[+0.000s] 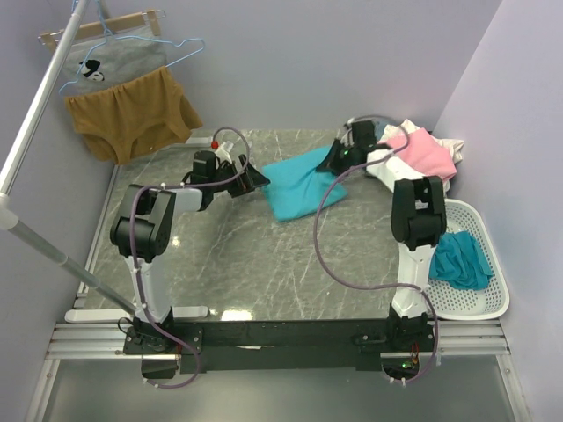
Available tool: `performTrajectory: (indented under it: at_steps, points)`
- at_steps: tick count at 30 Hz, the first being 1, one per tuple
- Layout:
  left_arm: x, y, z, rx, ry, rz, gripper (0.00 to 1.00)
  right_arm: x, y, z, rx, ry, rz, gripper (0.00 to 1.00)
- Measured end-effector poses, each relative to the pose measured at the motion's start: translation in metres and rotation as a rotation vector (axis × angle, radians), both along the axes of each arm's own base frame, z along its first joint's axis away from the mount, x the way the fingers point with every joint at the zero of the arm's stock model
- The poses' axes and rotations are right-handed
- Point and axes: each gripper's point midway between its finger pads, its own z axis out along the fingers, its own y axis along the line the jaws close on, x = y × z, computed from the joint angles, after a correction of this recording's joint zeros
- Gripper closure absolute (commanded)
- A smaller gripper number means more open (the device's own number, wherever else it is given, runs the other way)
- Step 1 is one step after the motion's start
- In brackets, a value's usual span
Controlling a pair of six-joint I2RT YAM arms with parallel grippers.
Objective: Fold and stack the t-shirts
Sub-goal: Put the neatly folded tshirt into the corner of the board with the right arm
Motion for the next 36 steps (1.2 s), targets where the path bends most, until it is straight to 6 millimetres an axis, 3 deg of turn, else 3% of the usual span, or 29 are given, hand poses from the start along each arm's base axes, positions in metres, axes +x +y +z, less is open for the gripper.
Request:
performTrajectory:
  at_steps: [6, 10, 12, 15, 18, 21, 22, 23, 26, 28, 30, 31, 34, 36]
  points:
    - [0.000, 0.000, 0.048, -0.024, -0.095, 0.000, 0.01, 0.057, -0.081, 0.069, -0.064, -0.151, -0.174, 1.00]
    - [-0.001, 0.000, 0.052, -0.027, -0.102, 0.000, 0.01, 0.084, -0.144, 0.119, -0.100, -0.255, -0.309, 1.00]
    - [-0.001, 0.000, 0.052, -0.027, -0.099, -0.003, 0.01, 0.089, -0.178, 0.139, -0.124, -0.305, -0.387, 1.00]
    - [-0.002, -0.001, 0.053, -0.031, -0.100, -0.008, 0.01, 0.077, -0.230, 0.150, -0.175, -0.329, -0.520, 1.00]
    - [-0.003, -0.001, 0.051, -0.033, -0.093, -0.011, 0.01, 0.054, -0.265, 0.145, -0.232, -0.313, -0.645, 1.00]
    - [-0.004, -0.002, 0.049, -0.038, -0.085, -0.020, 0.01, 0.033, -0.286, 0.123, -0.291, -0.274, -0.750, 1.00]
    - [-0.004, -0.003, 0.047, -0.040, -0.083, -0.024, 0.01, 0.029, -0.290, 0.113, -0.302, -0.257, -0.773, 0.95]
    - [-0.005, -0.003, 0.046, -0.040, -0.078, -0.026, 0.01, 0.025, -0.295, 0.102, -0.314, -0.236, -0.797, 0.79]
    - [-0.006, -0.004, 0.043, -0.040, -0.067, -0.031, 0.01, 0.009, -0.300, 0.067, -0.338, -0.150, -0.840, 0.45]
    - [-0.007, -0.005, 0.043, -0.042, -0.067, -0.036, 0.01, 0.003, -0.304, 0.057, -0.344, -0.117, -0.876, 0.19]
    - [-0.008, -0.007, 0.043, -0.043, -0.066, -0.042, 0.01, 0.001, -0.309, 0.056, -0.356, -0.111, -0.905, 0.12]
    - [-0.009, -0.007, 0.043, -0.044, -0.066, -0.044, 0.01, 0.001, -0.312, 0.057, -0.365, -0.113, -0.915, 0.01]
    - [-0.010, -0.009, 0.042, -0.043, -0.064, -0.047, 0.00, -0.008, -0.316, 0.059, -0.397, -0.124, -0.956, 0.00]
    - [-0.011, -0.008, 0.040, -0.040, -0.059, -0.048, 0.00, -0.026, -0.316, 0.060, -0.435, -0.125, -0.982, 0.00]
